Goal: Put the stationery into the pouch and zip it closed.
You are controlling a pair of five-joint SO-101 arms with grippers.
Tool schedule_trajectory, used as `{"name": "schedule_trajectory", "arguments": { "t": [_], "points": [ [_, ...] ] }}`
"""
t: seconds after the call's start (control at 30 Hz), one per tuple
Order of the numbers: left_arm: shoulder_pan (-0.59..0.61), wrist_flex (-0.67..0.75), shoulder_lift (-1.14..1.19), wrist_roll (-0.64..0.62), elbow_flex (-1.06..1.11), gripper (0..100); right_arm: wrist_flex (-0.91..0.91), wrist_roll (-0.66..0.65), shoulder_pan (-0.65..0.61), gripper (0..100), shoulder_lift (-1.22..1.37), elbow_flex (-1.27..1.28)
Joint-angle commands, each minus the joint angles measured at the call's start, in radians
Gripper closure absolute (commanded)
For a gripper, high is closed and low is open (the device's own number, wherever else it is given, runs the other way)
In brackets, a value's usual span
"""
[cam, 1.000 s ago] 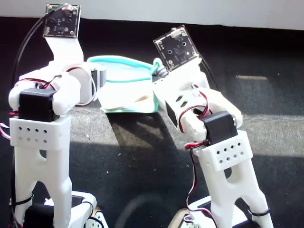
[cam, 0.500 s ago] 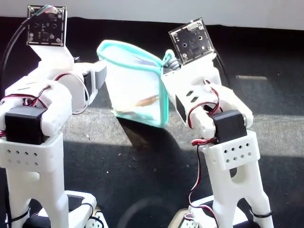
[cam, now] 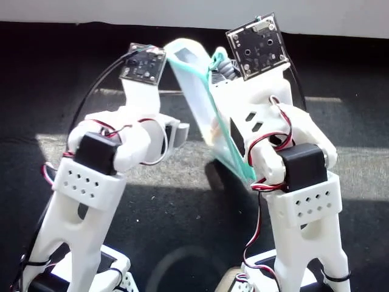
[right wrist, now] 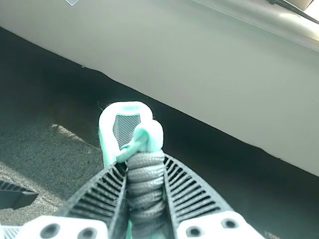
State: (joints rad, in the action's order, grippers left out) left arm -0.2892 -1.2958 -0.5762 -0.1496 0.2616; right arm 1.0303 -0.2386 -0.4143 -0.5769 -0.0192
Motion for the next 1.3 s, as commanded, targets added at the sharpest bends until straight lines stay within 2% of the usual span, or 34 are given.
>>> {"name": "schedule_trajectory", "arguments": {
  "t": [0.0,0.1,0.3,0.63,0.83,1.2,1.27],
  "points": [
    [-0.004,0.235,-0.024,-0.014,0.071,79,-0.007,-0.002,0.008,99.3,-0.005,-0.077],
    [0.001,0.328,-0.025,-0.014,0.102,79,-0.008,-0.002,0.008,99.3,-0.005,-0.079],
    [-0.005,0.299,-0.104,-0.054,0.053,79,-0.061,-0.008,0.013,99.3,0.071,-0.099],
    [-0.076,0.285,-0.269,-0.075,0.140,79,-0.035,-0.005,-0.008,99.3,0.337,-0.407],
    [-0.076,0.474,-0.271,-0.077,0.274,79,0.119,-0.003,-0.053,99.3,0.410,-0.598],
    [-0.070,0.601,-0.252,-0.120,0.305,79,0.185,-0.002,-0.054,99.3,0.443,-0.680],
    [-0.035,0.608,-0.222,-0.120,0.314,79,0.185,-0.002,-0.054,99.3,0.440,-0.680]
  ]
}}
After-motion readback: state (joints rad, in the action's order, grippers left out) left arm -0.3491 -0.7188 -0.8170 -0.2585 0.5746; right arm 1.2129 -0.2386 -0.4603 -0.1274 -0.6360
